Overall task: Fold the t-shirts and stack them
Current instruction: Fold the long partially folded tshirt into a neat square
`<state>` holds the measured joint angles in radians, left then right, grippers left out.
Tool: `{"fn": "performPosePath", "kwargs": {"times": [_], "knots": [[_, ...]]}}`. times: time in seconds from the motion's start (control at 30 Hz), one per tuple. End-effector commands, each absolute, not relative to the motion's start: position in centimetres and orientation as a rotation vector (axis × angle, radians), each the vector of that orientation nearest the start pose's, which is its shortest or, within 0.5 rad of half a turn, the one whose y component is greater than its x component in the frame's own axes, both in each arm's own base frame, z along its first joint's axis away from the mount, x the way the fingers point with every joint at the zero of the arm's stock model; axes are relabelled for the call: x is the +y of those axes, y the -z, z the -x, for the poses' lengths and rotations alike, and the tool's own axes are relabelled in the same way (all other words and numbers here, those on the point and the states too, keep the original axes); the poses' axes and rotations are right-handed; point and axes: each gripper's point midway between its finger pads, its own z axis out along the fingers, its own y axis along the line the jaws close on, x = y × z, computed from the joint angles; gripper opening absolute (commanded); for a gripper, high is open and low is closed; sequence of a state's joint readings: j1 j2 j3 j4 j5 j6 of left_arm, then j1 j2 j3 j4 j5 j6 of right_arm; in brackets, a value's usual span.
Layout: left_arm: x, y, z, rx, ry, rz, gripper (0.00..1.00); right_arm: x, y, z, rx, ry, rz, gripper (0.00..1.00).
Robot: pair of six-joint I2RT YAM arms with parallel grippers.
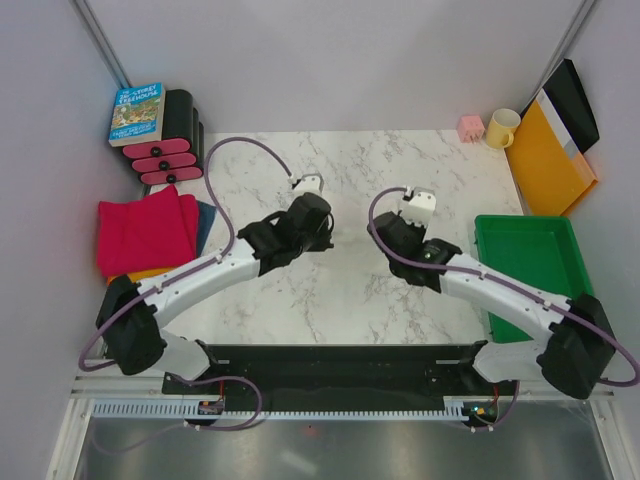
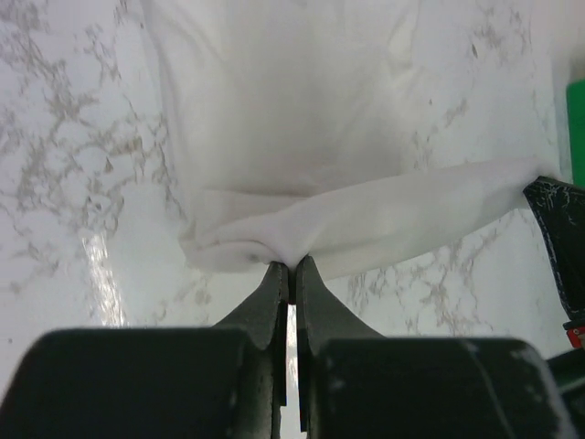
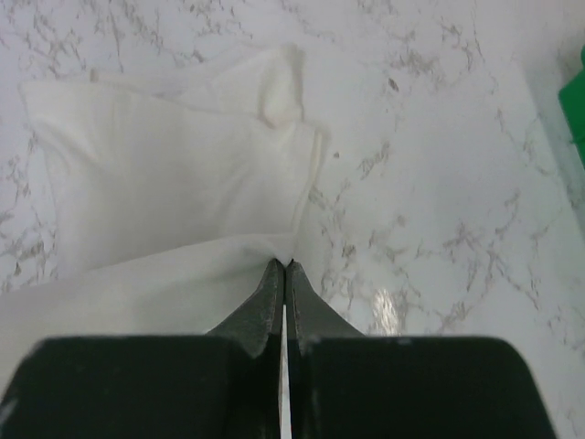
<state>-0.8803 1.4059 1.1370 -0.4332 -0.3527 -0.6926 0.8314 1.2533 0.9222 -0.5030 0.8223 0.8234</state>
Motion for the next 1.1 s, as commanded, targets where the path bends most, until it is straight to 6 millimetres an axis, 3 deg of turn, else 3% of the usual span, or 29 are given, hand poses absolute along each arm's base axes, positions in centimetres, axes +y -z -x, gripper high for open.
{"fn": "performPosePath", "kwargs": {"times": [0.0,0.07,0.1,0.17,0.23,0.27,0.33,0.4,0.43,0.47,0.53,0.57,0.77,0.9,0.93,1.0,1.03,1.07], "knots": [[-27.9,-20.7,-34.5,2.174,0.36,-0.063,0.02,15.5,-18.3,-35.5,2.033,0.061,-0.292,0.0],[-27.6,-21.5,-36.7,2.156,0.359,-0.037,0.02,15.5,-18.2,-38.0,2.028,0.075,-0.31,0.0],[-27.7,-20.3,-37.8,2.176,0.333,-0.036,0.02,15.6,-18.1,-38.8,2.029,0.081,-0.315,0.0],[-27.6,-20.6,-39.8,2.174,0.337,-0.017,0.02,15.4,-17.5,-41.1,2.032,0.101,-0.334,0.0],[-27.8,-19.3,-41.1,2.2,0.327,-0.017,0.02,15.7,-17.1,-42.4,2.041,0.101,-0.332,0.0],[-27.9,-19.9,-42.1,2.184,0.33,-0.01,0.02,15.9,-16.8,-43.7,2.042,0.109,-0.338,0.0],[-28.3,-18.6,-43.2,2.206,0.319,-0.012,0.02,16.3,-16.3,-44.8,2.048,0.113,-0.334,0.0],[-28.3,-18.8,-44.6,2.195,0.314,-0.004,0.02,16.6,-15.5,-46.4,2.057,0.132,-0.327,0.0],[-28.7,-17.5,-45.2,2.218,0.313,-0.015,0.02,16.8,-15.1,-46.9,2.063,0.132,-0.323,0.0],[-28.7,-18.0,-46.2,2.206,0.32,-0.008,0.02,16.9,-14.4,-47.8,2.07,0.147,-0.322,0.0],[-29.1,-16.1,-47.2,2.239,0.316,-0.019,0.02,17.0,-13.5,-48.7,2.082,0.149,-0.318,0.0],[-29.2,-16.8,-48.0,2.223,0.323,-0.018,0.02,17.0,-12.8,-49.4,2.089,0.155,-0.323,0.0],[-30.0,-14.3,-50.9,2.258,0.323,-0.023,0.02,16.2,-10.1,-51.4,2.122,0.179,-0.344,0.0],[-30.3,-13.4,-52.0,2.27,0.336,-0.013,0.02,16.1,-9.5,-52.3,2.127,0.181,-0.348,0.01],[-30.2,-13.5,-52.1,2.276,0.328,-0.01,0.12,16.1,-9.8,-52.6,2.112,0.169,-0.351,0.22],[-29.7,-15.0,-52.4,2.241,0.311,0.018,0.33,16.4,-11.4,-52.4,2.061,0.104,-0.359,0.38],[-29.4,-15.3,-52.3,2.238,0.306,0.041,0.37,16.4,-12.3,-51.7,2.047,0.075,-0.36,0.53],[-29.3,-15.9,-52.2,2.228,0.307,0.05,0.41,16.9,-13.0,-51.6,2.043,0.031,-0.349,0.57]]}}
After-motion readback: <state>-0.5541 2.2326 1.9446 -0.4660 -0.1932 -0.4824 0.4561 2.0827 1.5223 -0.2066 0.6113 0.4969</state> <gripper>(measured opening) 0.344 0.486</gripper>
